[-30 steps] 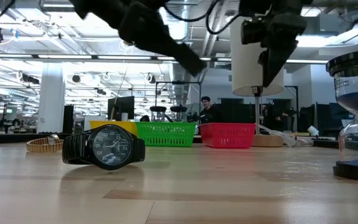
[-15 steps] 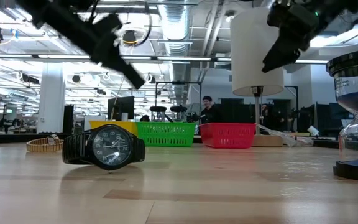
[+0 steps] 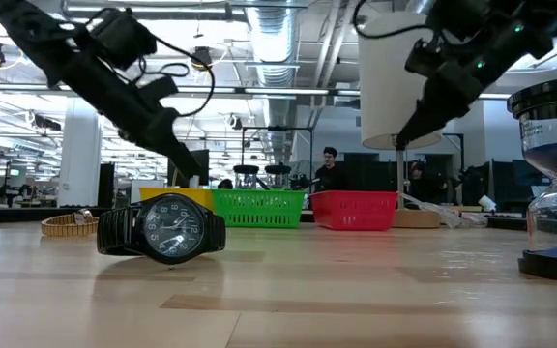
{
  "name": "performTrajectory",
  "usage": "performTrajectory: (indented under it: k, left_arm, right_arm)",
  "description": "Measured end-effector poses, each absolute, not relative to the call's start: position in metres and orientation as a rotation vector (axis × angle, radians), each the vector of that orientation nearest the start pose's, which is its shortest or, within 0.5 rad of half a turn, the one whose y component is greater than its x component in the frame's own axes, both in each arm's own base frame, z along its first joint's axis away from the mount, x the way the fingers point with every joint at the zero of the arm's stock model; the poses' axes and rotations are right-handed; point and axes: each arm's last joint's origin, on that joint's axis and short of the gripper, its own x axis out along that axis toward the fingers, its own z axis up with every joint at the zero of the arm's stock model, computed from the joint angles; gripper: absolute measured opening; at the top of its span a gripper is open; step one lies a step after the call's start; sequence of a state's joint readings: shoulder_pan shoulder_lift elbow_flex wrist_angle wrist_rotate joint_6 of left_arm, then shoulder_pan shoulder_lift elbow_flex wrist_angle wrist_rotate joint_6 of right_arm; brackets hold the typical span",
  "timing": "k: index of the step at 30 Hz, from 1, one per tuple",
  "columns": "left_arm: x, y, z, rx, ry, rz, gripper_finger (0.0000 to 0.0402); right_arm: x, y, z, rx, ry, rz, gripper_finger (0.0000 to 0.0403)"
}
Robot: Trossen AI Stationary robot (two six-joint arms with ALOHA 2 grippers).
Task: Pick & Place Office items
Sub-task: Put the black digital clock into the yellow basket
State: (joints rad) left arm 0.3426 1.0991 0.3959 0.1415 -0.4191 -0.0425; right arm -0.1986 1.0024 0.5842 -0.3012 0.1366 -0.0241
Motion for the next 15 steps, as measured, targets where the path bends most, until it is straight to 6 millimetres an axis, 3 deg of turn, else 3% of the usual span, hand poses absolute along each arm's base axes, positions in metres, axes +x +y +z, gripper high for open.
performTrajectory:
  k: [7, 15]
  left_arm:
    - [0.198, 0.085, 0.150, -0.021, 0.678, 0.748, 0.0065]
    - [0.203, 0.086, 0.141, -0.063, 0.690, 0.758, 0.0077]
  right_arm:
    - [0.204, -0.045, 0.200, -0.015, 0.825, -0.298, 0.0265]
    - [0.209, -0.046, 0.190, -0.054, 0.882, -0.272, 0.0265]
